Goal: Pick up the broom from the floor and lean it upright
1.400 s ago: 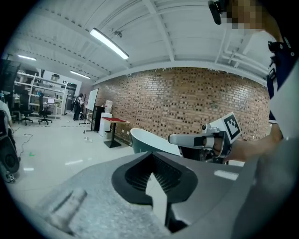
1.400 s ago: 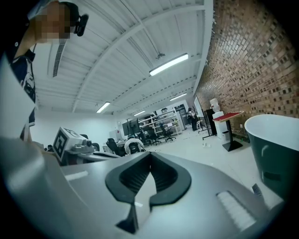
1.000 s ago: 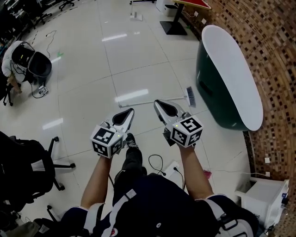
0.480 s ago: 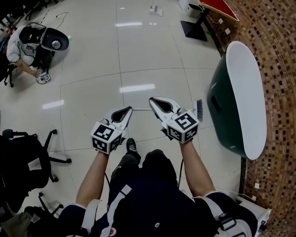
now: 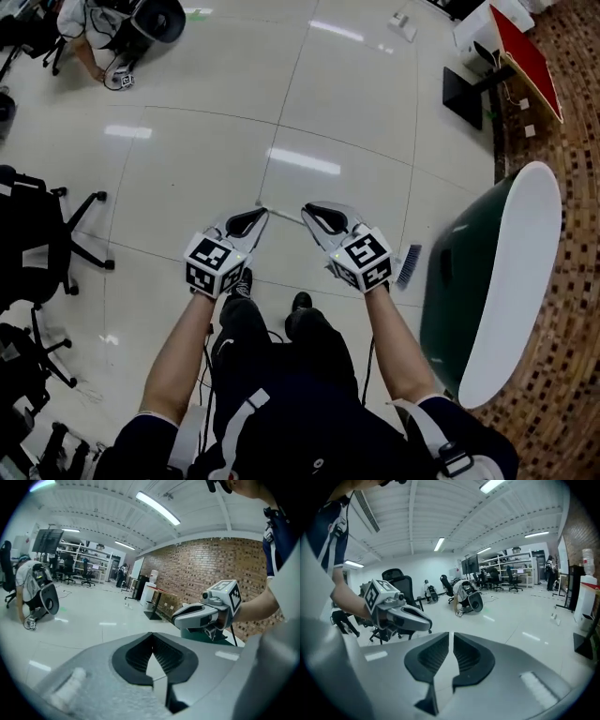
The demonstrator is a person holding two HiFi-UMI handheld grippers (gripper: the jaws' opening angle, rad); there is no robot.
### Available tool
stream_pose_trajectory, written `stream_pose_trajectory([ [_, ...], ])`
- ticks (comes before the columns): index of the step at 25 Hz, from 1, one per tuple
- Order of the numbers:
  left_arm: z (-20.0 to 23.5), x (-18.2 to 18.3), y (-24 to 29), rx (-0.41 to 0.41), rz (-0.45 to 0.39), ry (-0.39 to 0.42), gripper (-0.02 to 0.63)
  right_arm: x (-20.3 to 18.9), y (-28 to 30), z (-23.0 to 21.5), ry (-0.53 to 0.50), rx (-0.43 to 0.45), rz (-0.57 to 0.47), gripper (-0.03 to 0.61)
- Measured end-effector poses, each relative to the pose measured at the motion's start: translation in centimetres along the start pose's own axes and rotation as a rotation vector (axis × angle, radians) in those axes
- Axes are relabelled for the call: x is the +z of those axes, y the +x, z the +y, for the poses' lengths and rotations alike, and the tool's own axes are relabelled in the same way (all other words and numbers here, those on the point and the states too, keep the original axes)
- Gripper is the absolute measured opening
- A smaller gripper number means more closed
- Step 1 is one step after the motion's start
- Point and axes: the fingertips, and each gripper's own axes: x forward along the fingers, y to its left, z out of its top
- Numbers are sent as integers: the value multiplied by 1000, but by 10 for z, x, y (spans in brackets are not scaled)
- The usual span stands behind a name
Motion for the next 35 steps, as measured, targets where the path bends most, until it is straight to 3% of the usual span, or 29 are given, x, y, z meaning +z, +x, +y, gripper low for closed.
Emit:
stream_pose_trajectory([
  [6,43,-72,41,108,31,-50,1,-82,57,-23,-49,90,98,31],
  [17,153,-256,122,143,134,-102,0,-250,219,-46,-102,197,207,42],
  [21,186,-309,155,156,122,-92,2,-307,266,-63,-176,214,239,48],
  [25,219,-366,179,174,145,-62,2,-362,314,-77,-182,219,251,58],
  [30,243,-417,200,177,148,-16,2,-426,361,-85,-198,255,292,75],
  [35,253,-448,219,178,134,-80,2,-479,396,-94,-208,265,335,105],
])
